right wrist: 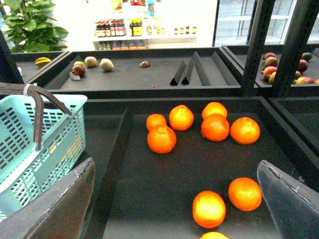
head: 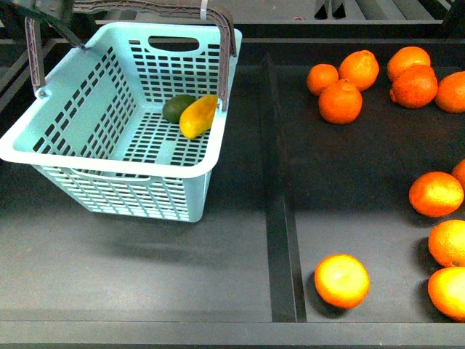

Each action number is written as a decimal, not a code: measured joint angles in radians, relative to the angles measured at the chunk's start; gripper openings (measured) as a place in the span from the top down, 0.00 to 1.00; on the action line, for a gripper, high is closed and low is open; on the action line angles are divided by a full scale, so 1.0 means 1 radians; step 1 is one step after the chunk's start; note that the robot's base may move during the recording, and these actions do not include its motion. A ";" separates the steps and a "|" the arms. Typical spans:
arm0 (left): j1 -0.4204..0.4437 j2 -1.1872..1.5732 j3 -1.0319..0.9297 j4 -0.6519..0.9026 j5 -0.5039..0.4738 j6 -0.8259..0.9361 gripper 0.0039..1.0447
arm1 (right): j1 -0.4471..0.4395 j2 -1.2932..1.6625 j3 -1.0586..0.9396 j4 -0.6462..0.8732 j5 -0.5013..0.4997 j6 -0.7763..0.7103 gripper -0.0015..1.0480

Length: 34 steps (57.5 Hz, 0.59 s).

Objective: Pick mango and avocado into basket

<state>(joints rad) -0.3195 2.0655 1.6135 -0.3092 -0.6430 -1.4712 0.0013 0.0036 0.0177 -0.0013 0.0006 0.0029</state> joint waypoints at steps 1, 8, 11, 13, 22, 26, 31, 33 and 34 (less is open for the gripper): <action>-0.005 -0.024 -0.018 -0.016 -0.012 0.023 0.09 | 0.000 0.000 0.000 0.000 0.000 0.000 0.08; -0.031 -0.193 -0.251 0.212 0.073 0.301 0.15 | 0.000 0.000 0.000 0.000 0.000 0.000 0.08; -0.026 -0.295 -0.458 0.555 0.237 0.563 0.26 | 0.000 0.000 0.000 0.000 0.000 0.000 0.08; -0.016 -0.360 -0.592 0.767 0.309 0.777 0.33 | 0.000 0.000 0.000 0.000 0.002 0.000 0.08; 0.065 -0.558 -0.965 1.199 0.390 1.298 0.62 | 0.000 0.000 0.000 0.000 0.002 0.000 0.08; 0.095 -0.606 -1.061 1.228 0.410 1.374 0.74 | 0.000 0.000 0.000 0.000 0.001 0.000 0.08; 0.122 -0.669 -1.168 1.246 0.450 1.424 0.91 | 0.000 0.000 0.000 0.000 0.001 0.000 0.08; 0.129 -0.690 -1.194 1.250 0.462 1.433 0.96 | 0.000 0.000 0.000 0.000 0.002 0.000 0.08; 0.134 -0.705 -1.210 1.252 0.465 1.434 0.99 | 0.000 0.000 0.000 0.000 0.002 0.000 0.08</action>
<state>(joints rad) -0.1856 1.3605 0.4034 0.9428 -0.1783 -0.0372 0.0013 0.0036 0.0177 -0.0013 0.0025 0.0029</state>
